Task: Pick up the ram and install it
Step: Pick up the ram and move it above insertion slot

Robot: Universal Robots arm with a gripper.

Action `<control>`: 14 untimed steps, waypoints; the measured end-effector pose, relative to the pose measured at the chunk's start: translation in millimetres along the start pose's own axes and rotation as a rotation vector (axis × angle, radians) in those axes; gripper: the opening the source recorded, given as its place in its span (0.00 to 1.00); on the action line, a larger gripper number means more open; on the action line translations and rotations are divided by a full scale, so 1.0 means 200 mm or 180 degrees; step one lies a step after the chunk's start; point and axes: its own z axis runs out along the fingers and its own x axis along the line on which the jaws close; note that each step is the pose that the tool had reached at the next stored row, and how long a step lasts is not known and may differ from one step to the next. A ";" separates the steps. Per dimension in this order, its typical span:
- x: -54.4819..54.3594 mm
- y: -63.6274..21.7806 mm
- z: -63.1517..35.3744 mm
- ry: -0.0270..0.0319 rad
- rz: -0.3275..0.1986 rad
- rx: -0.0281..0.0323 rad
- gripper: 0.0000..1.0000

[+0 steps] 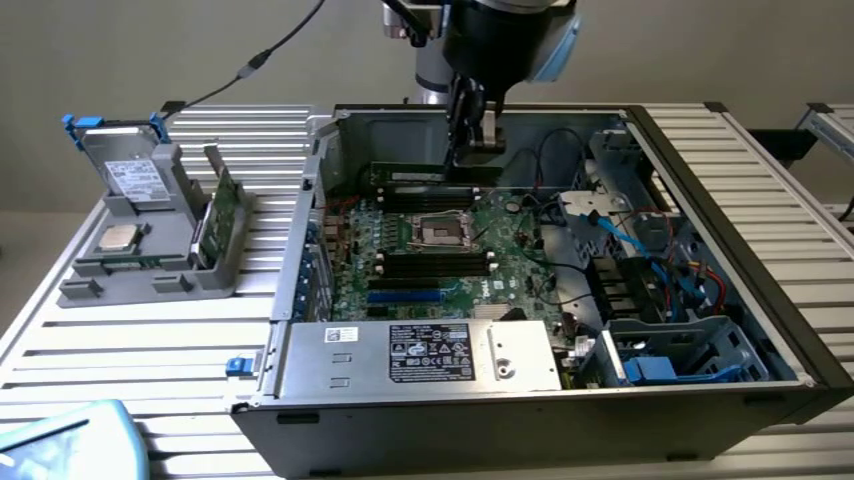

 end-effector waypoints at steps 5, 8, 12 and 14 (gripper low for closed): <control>0.00 -0.010 0.015 0.0012 0.0034 0.0056 0.14; 0.00 -0.013 0.030 0.0011 0.0054 0.0076 0.14; -0.01 -0.016 0.057 0.0010 0.0067 0.0087 0.14; -0.02 -0.019 0.076 0.0010 0.0067 0.0088 0.14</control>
